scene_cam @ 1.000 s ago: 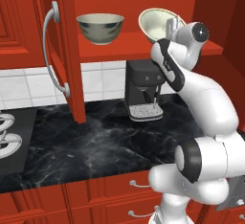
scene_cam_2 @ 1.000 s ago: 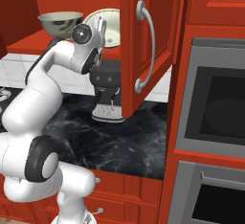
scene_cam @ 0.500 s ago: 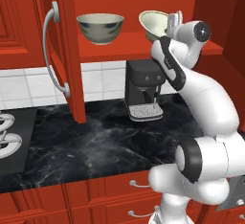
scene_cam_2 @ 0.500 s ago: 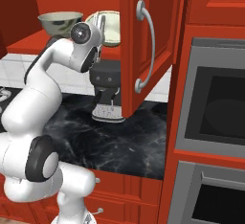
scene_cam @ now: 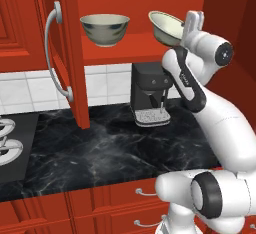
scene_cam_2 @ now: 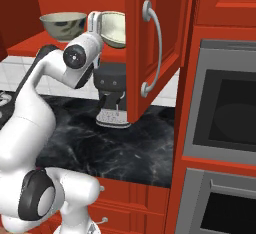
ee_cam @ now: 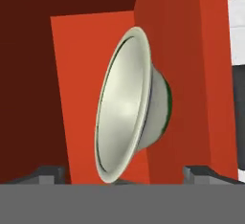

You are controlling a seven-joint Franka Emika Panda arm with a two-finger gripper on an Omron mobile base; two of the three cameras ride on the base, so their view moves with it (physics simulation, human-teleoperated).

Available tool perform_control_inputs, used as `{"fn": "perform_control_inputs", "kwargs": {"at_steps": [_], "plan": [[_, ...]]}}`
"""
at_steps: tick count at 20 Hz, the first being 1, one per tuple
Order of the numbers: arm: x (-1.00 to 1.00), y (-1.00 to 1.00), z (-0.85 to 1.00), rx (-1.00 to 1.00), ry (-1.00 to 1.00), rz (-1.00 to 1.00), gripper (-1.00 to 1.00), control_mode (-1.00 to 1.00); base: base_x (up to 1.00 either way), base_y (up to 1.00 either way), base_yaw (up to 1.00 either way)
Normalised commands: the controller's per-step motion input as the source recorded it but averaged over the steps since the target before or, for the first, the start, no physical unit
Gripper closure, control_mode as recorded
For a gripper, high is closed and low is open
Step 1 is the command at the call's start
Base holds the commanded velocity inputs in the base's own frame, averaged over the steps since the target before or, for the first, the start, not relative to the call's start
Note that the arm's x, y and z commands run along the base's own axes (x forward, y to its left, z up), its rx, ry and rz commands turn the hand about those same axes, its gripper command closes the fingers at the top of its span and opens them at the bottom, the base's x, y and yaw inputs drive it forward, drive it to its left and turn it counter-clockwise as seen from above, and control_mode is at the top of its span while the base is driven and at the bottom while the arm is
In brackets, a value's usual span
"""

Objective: Open the cabinet. Pick the bowls from the counter and place them in the cabinet. Then close the cabinet.

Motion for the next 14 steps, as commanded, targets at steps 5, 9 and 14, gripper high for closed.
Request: {"fn": "perform_control_inputs", "kwargs": {"at_steps": [5, 9, 14], "plan": [[-0.42, 0.00, 0.19, 0.00, -0.05, 0.00, -1.00, -1.00, 0.00, 0.00, 0.00], [0.69, 0.00, 0.06, 0.00, 0.15, 0.02, -1.00, -1.00, 0.00, 0.00, 0.00], [1.00, 0.00, 0.35, 0.00, 0.28, 0.06, -1.00, -1.00, 0.00, 0.00, 0.00]]}}
